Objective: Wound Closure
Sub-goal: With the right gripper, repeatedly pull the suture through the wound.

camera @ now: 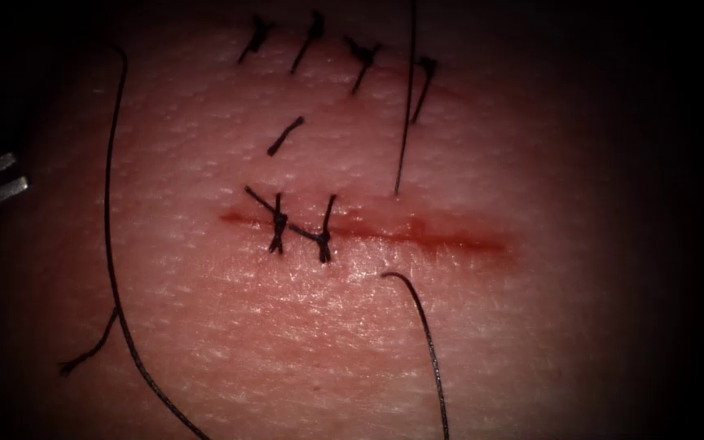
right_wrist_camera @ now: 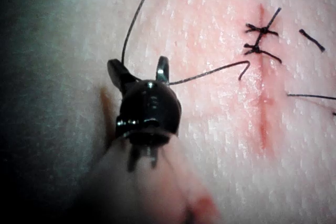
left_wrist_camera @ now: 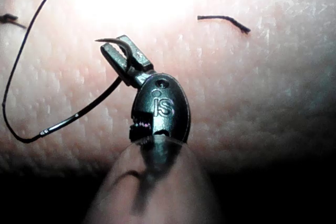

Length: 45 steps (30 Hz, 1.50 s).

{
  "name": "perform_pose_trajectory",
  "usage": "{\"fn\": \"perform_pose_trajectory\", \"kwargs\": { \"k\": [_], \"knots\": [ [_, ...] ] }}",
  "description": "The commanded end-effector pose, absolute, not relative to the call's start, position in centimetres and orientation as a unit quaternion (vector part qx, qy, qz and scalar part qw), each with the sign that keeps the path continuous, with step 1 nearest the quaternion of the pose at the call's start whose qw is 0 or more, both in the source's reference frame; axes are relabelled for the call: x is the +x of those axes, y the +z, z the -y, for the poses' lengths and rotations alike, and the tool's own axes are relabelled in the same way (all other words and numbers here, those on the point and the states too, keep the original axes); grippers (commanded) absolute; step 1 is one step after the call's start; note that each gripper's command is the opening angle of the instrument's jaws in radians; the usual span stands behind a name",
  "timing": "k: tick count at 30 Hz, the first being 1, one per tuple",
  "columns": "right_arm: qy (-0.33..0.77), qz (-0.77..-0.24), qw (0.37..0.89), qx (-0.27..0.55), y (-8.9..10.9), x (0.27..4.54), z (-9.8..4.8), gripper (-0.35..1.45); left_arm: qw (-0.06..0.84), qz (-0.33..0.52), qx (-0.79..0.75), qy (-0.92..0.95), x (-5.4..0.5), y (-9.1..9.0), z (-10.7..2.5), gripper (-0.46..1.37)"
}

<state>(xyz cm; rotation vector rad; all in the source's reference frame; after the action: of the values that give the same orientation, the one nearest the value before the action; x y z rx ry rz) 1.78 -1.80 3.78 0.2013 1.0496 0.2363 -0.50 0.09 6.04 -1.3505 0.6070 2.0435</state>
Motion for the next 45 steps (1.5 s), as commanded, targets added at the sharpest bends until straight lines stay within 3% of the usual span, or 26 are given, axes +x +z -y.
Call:
{"fn": "perform_pose_trajectory", "kwargs": {
  "k": [1,18,21,24,38,45],
  "knots": [
    [0.123,-0.505,0.849,0.092,3.8,1.69,1.8,1.42,0.304,-0.228,-0.510,0.772,-0.49,6.0,-0.1,-0.35],
    [0.182,-0.594,0.780,0.078,3.6,0.33,1.3,1.42,0.306,-0.230,-0.508,0.772,-0.43,6.1,-0.1,-0.35],
    [0.187,-0.587,0.785,0.072,3.6,0.25,1.2,1.35,0.306,-0.231,-0.507,0.772,-0.43,6.1,-0.1,-0.35],
    [0.184,-0.564,0.802,0.072,3.8,0.37,1.1,1.38,0.309,-0.235,-0.504,0.772,-0.50,6.1,-0.1,-0.35],
    [0.107,-0.558,0.819,0.075,5.3,1.49,1.0,1.34,0.284,-0.219,-0.527,0.770,-1.05,6.2,0.0,-0.35],
    [0.082,-0.561,0.819,0.083,5.5,1.98,1.1,1.18,0.280,-0.212,-0.532,0.771,-1.21,6.2,0.1,-0.35]
  ]
}}
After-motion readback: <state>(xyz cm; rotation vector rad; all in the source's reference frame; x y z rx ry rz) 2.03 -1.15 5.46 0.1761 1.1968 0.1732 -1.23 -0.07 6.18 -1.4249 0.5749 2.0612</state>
